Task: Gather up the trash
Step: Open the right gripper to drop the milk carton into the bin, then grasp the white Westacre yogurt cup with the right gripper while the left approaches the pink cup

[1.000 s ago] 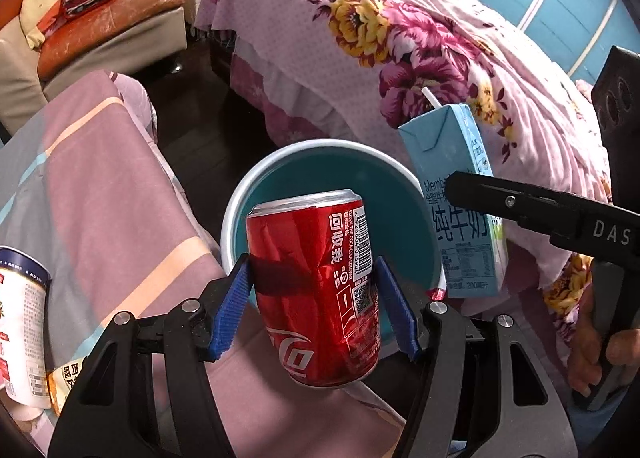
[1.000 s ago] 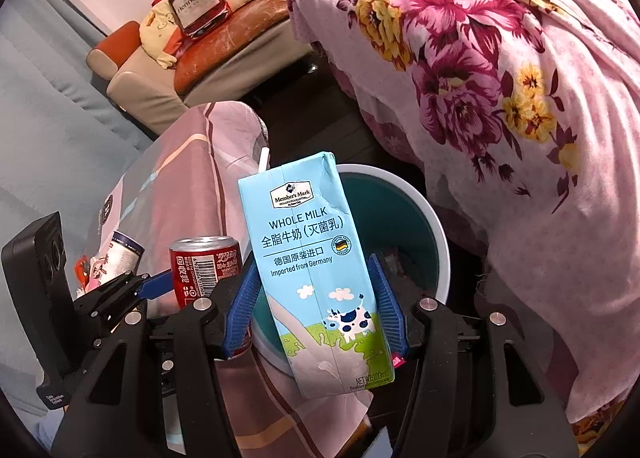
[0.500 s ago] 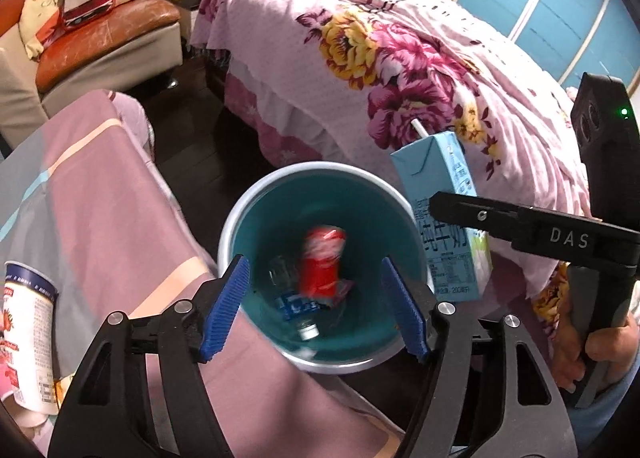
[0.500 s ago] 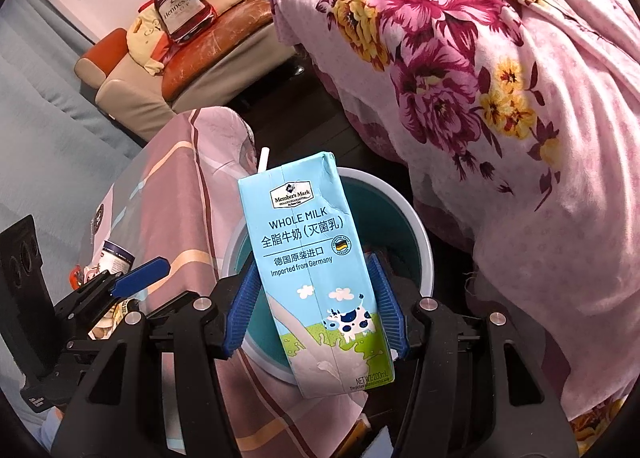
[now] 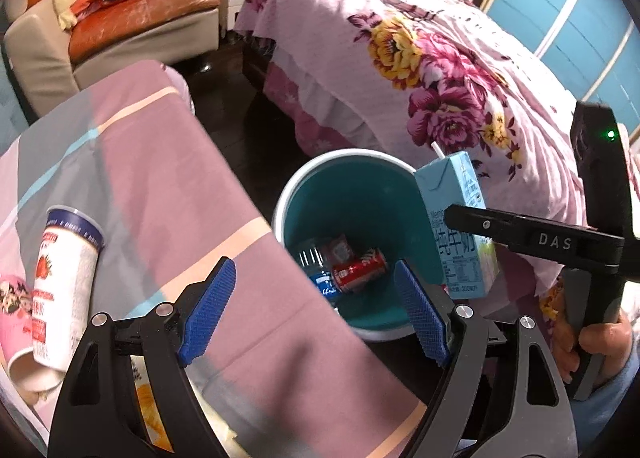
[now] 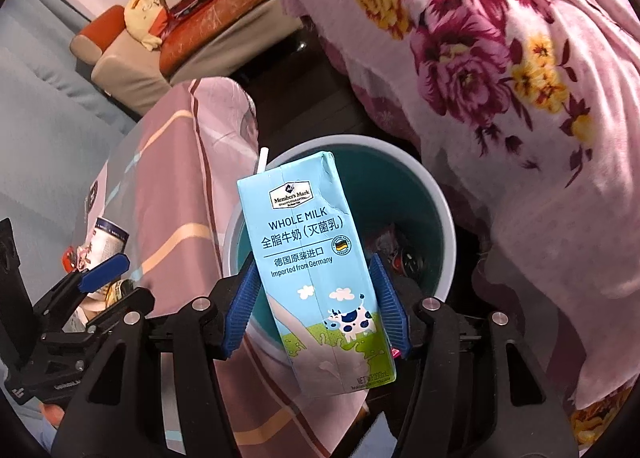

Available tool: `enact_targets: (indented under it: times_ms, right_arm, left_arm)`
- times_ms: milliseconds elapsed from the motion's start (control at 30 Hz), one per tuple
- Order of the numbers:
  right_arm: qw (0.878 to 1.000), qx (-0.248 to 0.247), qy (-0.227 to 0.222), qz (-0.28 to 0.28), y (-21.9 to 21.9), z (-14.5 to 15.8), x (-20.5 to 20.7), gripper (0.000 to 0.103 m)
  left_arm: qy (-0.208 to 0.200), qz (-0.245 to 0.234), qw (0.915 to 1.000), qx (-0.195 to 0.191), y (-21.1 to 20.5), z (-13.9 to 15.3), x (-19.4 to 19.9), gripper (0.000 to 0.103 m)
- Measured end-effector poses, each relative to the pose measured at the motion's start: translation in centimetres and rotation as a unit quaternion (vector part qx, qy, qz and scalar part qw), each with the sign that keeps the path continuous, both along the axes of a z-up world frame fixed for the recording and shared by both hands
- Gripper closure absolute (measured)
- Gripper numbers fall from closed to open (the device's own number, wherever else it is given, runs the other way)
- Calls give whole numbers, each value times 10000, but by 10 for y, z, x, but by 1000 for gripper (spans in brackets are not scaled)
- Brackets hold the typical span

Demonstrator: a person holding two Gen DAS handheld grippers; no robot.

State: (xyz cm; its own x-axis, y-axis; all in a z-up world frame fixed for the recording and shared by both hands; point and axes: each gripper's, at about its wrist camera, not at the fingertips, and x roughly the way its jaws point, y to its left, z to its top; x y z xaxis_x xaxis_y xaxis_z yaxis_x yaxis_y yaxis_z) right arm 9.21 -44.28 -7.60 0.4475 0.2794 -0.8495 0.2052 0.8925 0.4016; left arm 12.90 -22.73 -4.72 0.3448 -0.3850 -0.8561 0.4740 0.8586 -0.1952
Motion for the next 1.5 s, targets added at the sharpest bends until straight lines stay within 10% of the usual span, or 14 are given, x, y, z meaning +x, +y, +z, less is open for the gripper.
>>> enact_targets:
  times_ms: [233, 1500]
  right_arm:
    - [10000, -26, 23, 17, 11, 9, -2, 29]
    - [9774, -445, 505, 2003, 260, 51, 79, 27]
  left_arm:
    - [-18, 197, 9998, -77, 27, 7, -6, 21]
    - [-262, 2465, 9678, -449, 301, 28, -2, 21]
